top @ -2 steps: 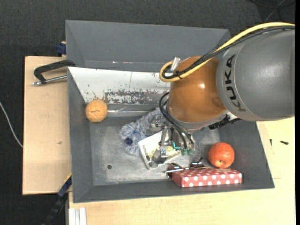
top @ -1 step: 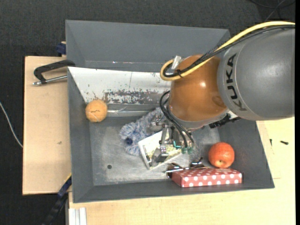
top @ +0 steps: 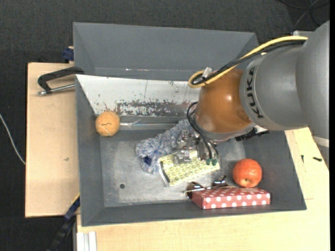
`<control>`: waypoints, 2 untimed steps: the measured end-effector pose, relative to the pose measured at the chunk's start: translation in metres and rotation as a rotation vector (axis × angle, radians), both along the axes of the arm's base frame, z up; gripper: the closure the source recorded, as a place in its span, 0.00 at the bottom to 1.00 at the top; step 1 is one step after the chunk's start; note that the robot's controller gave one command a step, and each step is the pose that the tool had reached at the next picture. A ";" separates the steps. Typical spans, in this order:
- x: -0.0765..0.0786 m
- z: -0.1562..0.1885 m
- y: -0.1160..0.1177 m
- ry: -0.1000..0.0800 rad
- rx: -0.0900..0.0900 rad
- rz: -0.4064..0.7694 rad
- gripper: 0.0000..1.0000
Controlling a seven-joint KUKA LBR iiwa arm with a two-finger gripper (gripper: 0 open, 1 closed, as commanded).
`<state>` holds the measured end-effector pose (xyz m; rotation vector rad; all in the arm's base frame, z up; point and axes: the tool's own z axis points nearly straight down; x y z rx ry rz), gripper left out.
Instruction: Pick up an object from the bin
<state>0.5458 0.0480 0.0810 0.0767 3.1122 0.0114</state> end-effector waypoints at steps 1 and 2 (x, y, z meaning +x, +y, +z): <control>0.000 0.000 0.000 0.000 0.000 0.000 1.00; -0.033 0.166 -0.033 0.022 -0.005 -0.056 1.00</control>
Offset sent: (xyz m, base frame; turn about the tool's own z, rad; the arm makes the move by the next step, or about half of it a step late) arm -0.0352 -0.0339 0.1636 0.0552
